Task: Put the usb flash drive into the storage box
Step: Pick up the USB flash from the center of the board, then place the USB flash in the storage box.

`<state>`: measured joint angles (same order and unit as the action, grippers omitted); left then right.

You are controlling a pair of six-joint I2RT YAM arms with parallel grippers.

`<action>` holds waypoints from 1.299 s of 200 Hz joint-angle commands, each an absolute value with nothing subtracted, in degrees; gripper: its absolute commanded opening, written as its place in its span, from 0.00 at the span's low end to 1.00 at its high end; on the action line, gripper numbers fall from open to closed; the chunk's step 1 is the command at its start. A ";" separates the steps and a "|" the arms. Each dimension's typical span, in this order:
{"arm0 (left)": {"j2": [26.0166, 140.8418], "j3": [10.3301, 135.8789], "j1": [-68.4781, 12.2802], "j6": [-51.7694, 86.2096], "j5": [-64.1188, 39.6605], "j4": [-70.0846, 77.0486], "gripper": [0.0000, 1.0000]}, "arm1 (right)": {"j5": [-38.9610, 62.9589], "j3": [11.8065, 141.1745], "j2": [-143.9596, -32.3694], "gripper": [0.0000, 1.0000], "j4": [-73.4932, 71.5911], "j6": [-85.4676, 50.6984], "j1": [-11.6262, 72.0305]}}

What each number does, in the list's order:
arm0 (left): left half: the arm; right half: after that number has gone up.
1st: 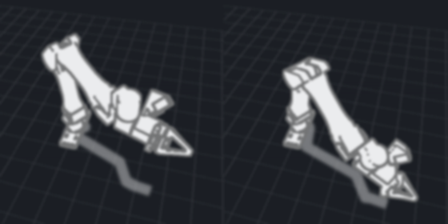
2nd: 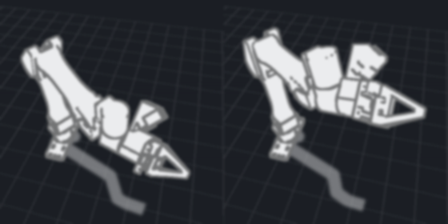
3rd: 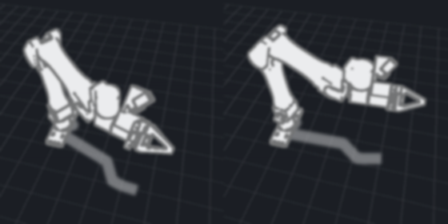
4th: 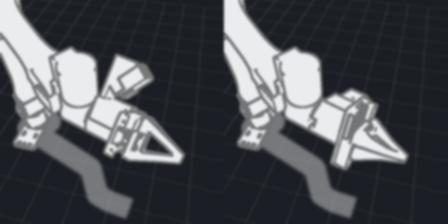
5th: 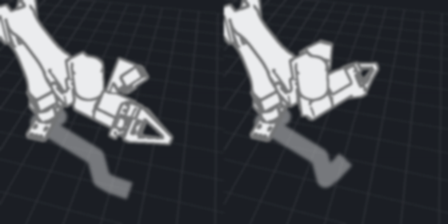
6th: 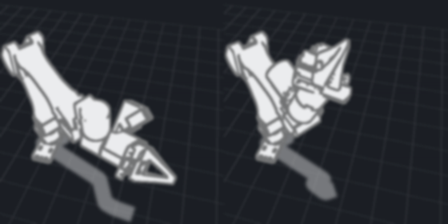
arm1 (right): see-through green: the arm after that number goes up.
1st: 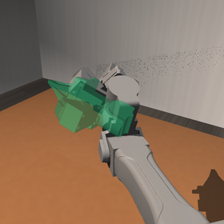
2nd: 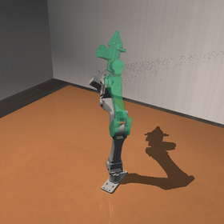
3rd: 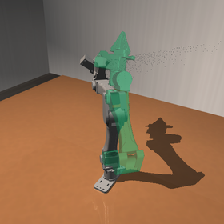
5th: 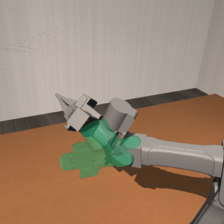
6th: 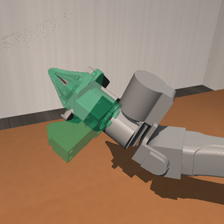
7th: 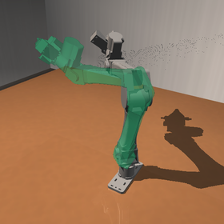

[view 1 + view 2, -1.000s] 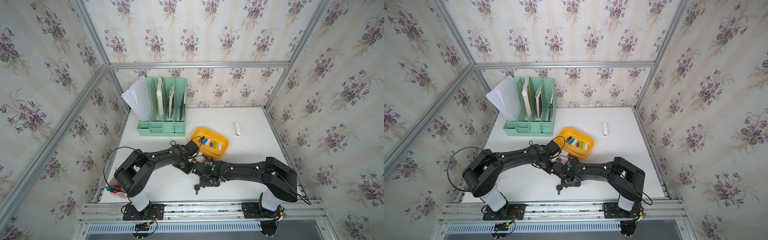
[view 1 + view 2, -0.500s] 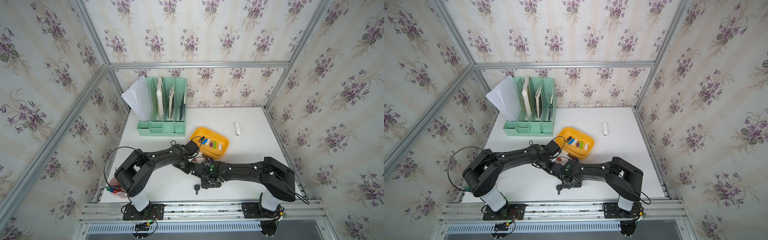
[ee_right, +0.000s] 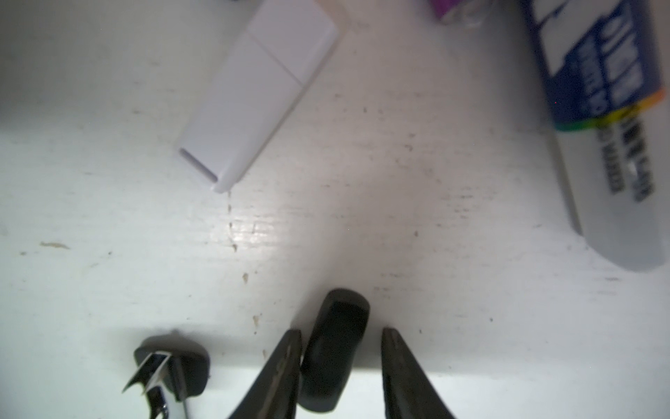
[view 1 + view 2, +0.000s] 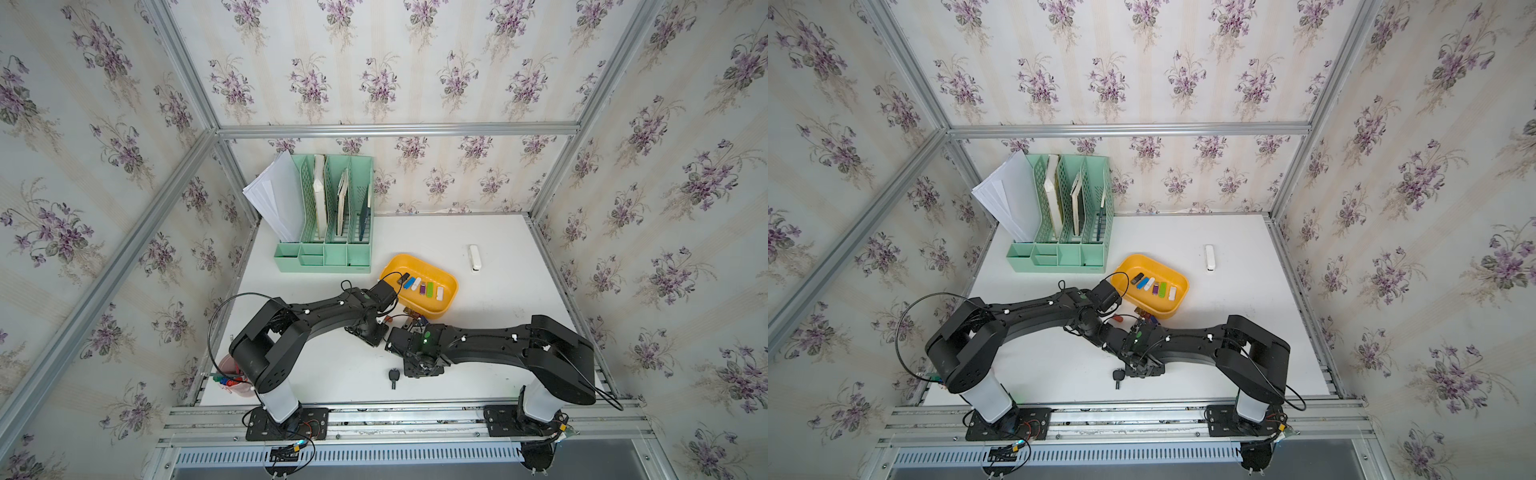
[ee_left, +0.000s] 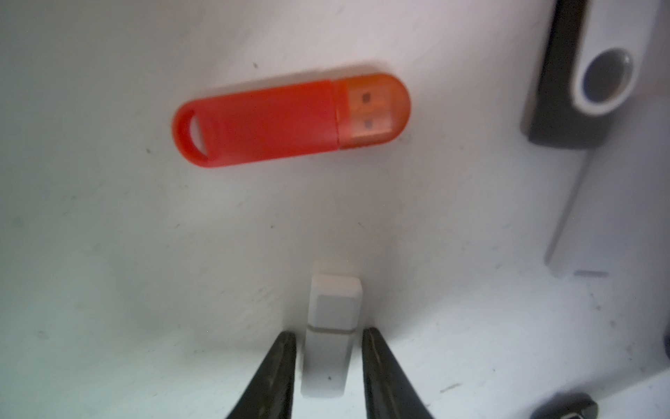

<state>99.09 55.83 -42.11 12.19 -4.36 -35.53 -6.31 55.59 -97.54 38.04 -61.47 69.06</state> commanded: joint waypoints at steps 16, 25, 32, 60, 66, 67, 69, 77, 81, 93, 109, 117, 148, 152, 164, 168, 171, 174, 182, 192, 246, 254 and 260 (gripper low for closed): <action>100.64 54.84 -42.16 12.51 -6.77 -37.33 0.33 | -5.36 55.53 -97.86 0.33 37.29 -61.45 69.24; 100.65 54.84 -42.18 12.55 -6.77 -37.33 0.32 | -5.32 55.48 -97.82 0.32 37.35 -61.48 69.21; 100.64 54.84 -42.16 12.48 -6.84 -37.27 0.32 | -5.36 55.48 -97.75 0.31 37.28 -61.48 69.25; 100.71 54.85 -42.13 12.55 -6.86 -37.27 0.30 | -5.14 55.45 -97.73 0.29 37.18 -61.44 69.26; 100.77 54.80 -42.19 12.53 -6.86 -37.33 0.30 | -5.10 55.37 -97.73 0.28 37.12 -61.44 69.26; 100.75 54.82 -42.19 12.55 -6.86 -37.34 0.30 | -5.10 55.33 -97.73 0.28 37.10 -61.44 69.26; 100.73 54.84 -42.19 12.52 -6.81 -37.42 0.30 | -5.03 55.29 -97.73 0.27 37.09 -61.44 69.26; 100.67 54.84 -42.13 12.55 -6.81 -37.37 0.30 | -4.99 55.27 -97.72 0.26 36.98 -61.44 69.26; 100.70 54.85 -42.16 12.57 -6.86 -37.39 0.30 | -4.93 55.26 -97.69 0.26 36.94 -61.44 69.27; 100.67 54.84 -42.14 12.56 -6.86 -37.41 0.29 | -4.92 55.21 -97.65 0.24 36.89 -61.44 69.37; 100.67 54.85 -42.18 12.59 -6.77 -37.44 0.29 | -4.92 55.16 -97.52 0.23 36.74 -61.44 69.43; 100.72 54.90 -42.19 12.57 -6.76 -37.42 0.29 | -4.92 55.19 -97.47 0.22 36.74 -61.44 69.43; 100.70 54.92 -42.18 12.61 -6.71 -37.52 0.29 | -5.18 55.17 -96.95 0.21 36.93 -61.52 69.37; 100.66 54.93 -42.17 12.60 -6.75 -37.51 0.29 | -5.27 55.19 -96.82 0.21 36.98 -61.52 69.43; 100.72 54.99 -42.03 12.50 -6.77 -37.54 0.29 | -5.43 55.22 -96.35 0.21 37.08 -61.60 69.40; 100.72 55.00 -42.06 12.51 -6.77 -37.53 0.29 | -5.49 55.27 -96.14 0.21 37.07 -61.59 69.43; 100.77 55.02 -42.02 12.55 -6.77 -37.55 0.29 | -5.58 55.27 -95.97 0.21 37.17 -61.61 69.43; 100.74 55.02 -42.09 12.49 -6.77 -37.60 0.29 | -5.62 55.25 -95.83 0.20 37.30 -61.61 69.41; 100.81 55.02 -42.05 12.56 -6.77 -37.64 0.29 | -5.98 55.29 -95.40 0.20 37.71 -61.70 69.31; 100.81 55.02 -41.95 12.51 -6.77 -37.66 0.29 | -6.33 55.36 -94.81 0.20 38.13 -61.70 69.26; 101.35 55.02 -41.97 12.62 -6.94 -37.58 0.29 | -8.81 57.51 -90.53 0.19 41.76 -60.94 67.40; 101.34 55.02 -41.91 12.64 -6.96 -37.49 0.29 | -9.21 58.08 -89.61 0.19 42.49 -60.40 66.78; 101.41 55.02 -41.92 12.60 -6.93 -37.52 0.29 | -9.76 58.73 -89.04 0.19 43.39 -60.00 66.31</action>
